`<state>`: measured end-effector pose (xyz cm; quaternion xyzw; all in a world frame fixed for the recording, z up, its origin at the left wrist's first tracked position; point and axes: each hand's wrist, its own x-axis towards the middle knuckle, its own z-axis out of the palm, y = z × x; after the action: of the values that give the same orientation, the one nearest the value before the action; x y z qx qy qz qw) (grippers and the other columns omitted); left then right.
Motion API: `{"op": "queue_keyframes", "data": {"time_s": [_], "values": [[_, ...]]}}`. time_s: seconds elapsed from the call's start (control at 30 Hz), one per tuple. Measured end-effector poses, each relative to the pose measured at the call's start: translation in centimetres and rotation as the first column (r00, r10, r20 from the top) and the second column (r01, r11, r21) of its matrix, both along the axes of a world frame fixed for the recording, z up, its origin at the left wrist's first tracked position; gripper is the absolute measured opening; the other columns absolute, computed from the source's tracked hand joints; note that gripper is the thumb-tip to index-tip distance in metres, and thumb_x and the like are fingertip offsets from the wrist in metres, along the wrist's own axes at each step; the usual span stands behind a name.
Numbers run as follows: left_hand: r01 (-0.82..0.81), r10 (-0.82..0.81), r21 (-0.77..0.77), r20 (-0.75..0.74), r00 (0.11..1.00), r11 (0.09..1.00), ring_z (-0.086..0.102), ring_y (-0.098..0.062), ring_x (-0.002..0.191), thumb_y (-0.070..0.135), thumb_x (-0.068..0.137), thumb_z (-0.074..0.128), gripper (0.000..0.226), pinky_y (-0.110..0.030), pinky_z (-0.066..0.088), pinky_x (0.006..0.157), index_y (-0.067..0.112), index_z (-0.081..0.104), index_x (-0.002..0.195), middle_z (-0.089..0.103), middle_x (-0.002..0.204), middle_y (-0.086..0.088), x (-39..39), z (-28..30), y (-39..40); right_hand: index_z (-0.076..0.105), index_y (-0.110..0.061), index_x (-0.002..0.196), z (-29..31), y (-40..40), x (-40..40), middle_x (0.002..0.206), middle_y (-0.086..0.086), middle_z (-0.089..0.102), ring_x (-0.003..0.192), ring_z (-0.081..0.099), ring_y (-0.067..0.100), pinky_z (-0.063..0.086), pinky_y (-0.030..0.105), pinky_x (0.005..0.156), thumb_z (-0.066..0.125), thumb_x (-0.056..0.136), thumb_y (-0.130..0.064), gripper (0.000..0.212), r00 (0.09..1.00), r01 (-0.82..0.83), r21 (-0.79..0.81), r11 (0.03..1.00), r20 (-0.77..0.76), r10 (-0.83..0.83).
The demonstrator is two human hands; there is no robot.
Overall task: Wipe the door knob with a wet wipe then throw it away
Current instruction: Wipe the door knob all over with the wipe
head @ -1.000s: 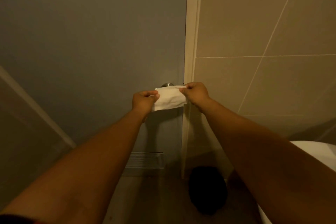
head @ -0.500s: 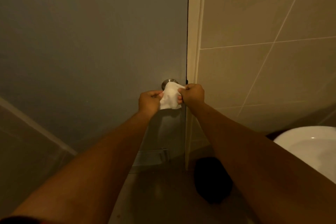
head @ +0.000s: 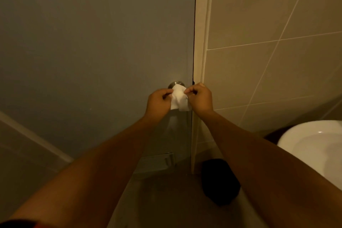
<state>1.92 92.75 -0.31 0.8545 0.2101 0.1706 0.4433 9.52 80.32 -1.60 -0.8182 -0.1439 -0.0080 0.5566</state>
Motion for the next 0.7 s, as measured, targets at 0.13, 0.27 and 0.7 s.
{"op": "queue_keyframes", "data": {"time_s": [0.13,0.27,0.7], "values": [[0.070,-0.070,-0.002,-0.026,0.997,0.998,0.061,-0.027,0.115,0.015,0.093,0.057,0.034,-0.029,0.045,0.099,0.009,0.062,0.127,0.065,0.126,-0.013,0.2,0.3,0.2,0.070,-0.005,0.113,-0.2,-0.3,-0.5,0.117,0.013,0.067,0.107,0.062,0.025,0.049,0.030,0.097,0.056,0.091,0.003,0.027,0.995,-0.099,-0.072,0.993,0.010,0.100],[0.094,-0.098,-0.085,-0.046,0.994,0.992,0.060,-0.027,0.116,0.012,0.091,0.061,0.038,-0.032,0.046,0.100,0.008,0.059,0.129,0.063,0.128,-0.014,0.1,0.2,0.5,0.061,-0.004,0.123,-0.5,0.2,-1.7,0.122,0.015,0.064,0.110,0.060,0.026,0.049,0.028,0.093,0.057,0.092,-0.002,0.032,0.988,-0.153,-0.052,0.987,-0.034,0.151],[0.048,-0.060,-0.160,-0.076,0.995,0.986,0.065,-0.028,0.109,0.013,0.081,0.074,0.049,-0.031,0.050,0.092,0.006,0.061,0.128,0.067,0.123,-0.014,-0.1,0.2,0.6,0.056,-0.009,0.123,-0.6,-0.1,-2.3,0.120,0.014,0.062,0.110,0.062,0.029,0.056,0.041,0.093,0.060,0.088,0.003,0.038,0.973,-0.175,0.103,0.979,-0.137,0.188]]}}
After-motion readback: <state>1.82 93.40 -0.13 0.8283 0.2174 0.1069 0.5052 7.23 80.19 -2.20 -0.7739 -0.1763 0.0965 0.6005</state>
